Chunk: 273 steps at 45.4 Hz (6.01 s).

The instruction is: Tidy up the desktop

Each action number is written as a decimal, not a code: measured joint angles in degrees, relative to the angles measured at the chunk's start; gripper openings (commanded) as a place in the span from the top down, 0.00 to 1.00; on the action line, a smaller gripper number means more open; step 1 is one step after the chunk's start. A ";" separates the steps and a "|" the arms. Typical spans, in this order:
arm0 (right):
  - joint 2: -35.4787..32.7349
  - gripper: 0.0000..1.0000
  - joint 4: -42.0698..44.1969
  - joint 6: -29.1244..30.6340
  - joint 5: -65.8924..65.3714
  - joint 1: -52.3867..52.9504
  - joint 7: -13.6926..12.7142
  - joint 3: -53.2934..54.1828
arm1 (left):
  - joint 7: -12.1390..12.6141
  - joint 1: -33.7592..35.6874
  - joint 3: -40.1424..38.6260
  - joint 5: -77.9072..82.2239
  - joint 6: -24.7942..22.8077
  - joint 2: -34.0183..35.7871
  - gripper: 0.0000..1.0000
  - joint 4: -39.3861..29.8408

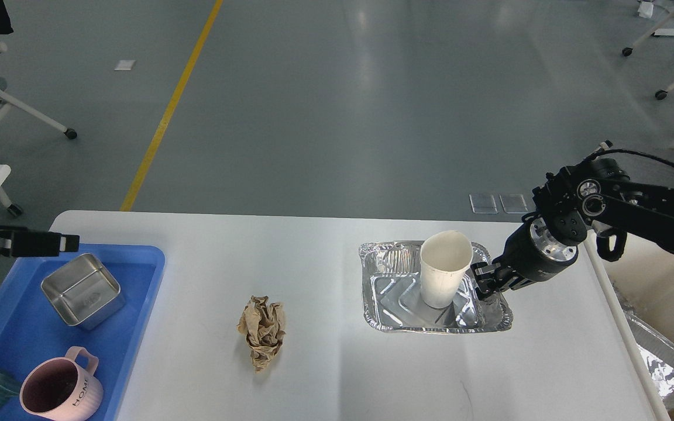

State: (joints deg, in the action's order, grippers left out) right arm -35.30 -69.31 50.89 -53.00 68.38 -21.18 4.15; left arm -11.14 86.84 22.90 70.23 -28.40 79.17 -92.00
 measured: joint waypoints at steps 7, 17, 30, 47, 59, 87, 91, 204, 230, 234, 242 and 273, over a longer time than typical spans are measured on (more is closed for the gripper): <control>-0.03 1.00 0.05 0.00 0.01 0.00 0.00 0.00 | 0.05 -6.99 0.08 0.34 5.03 -9.89 0.19 3.26; -0.07 1.00 0.27 0.00 0.01 -0.20 0.00 0.00 | 1.50 -15.40 0.05 0.46 9.62 -25.90 0.19 11.70; -0.06 1.00 0.49 0.00 0.00 -0.27 0.00 -0.01 | 2.40 -20.45 -0.02 0.55 13.70 -43.18 0.18 21.95; -0.13 1.00 0.49 0.00 0.00 -0.27 0.00 -0.01 | 2.31 -26.35 0.64 0.44 14.61 -58.15 0.18 35.64; -0.20 1.00 0.49 0.00 0.00 -0.27 0.00 -0.01 | 2.31 -29.84 0.69 0.45 15.42 -65.19 0.42 41.66; -0.49 1.00 0.49 0.00 0.00 -0.26 0.00 0.01 | 1.20 -28.86 0.20 0.51 9.84 -65.99 1.00 41.47; -0.60 1.00 0.49 0.00 0.00 -0.27 0.00 0.02 | 1.28 -27.85 -0.02 0.33 9.59 -64.79 1.00 40.70; 0.32 1.00 0.84 2.72 1.04 0.93 0.14 1.33 | -2.48 -10.72 -24.55 -8.62 -18.55 -73.33 1.00 42.19; 0.32 1.00 0.77 2.99 1.06 1.05 0.19 1.40 | -2.48 -11.78 -24.43 -8.92 -16.53 -77.32 0.53 45.16; 0.32 1.00 0.83 2.98 1.07 1.05 0.19 1.40 | -2.48 -11.78 -24.37 -9.09 -16.50 -77.28 0.44 45.16; 0.24 1.00 0.89 2.94 1.06 0.94 0.18 1.40 | -2.48 -11.78 -24.23 -9.15 -15.79 -77.23 0.23 45.16; -0.27 1.00 0.94 2.90 1.04 0.64 0.18 1.94 | -2.71 -11.41 -24.73 -9.32 -16.23 -76.79 0.04 44.28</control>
State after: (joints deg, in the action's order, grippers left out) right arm -35.56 -68.37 53.79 -51.96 69.02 -21.00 6.08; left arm -13.85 75.43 -1.83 60.91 -44.63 2.37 -47.71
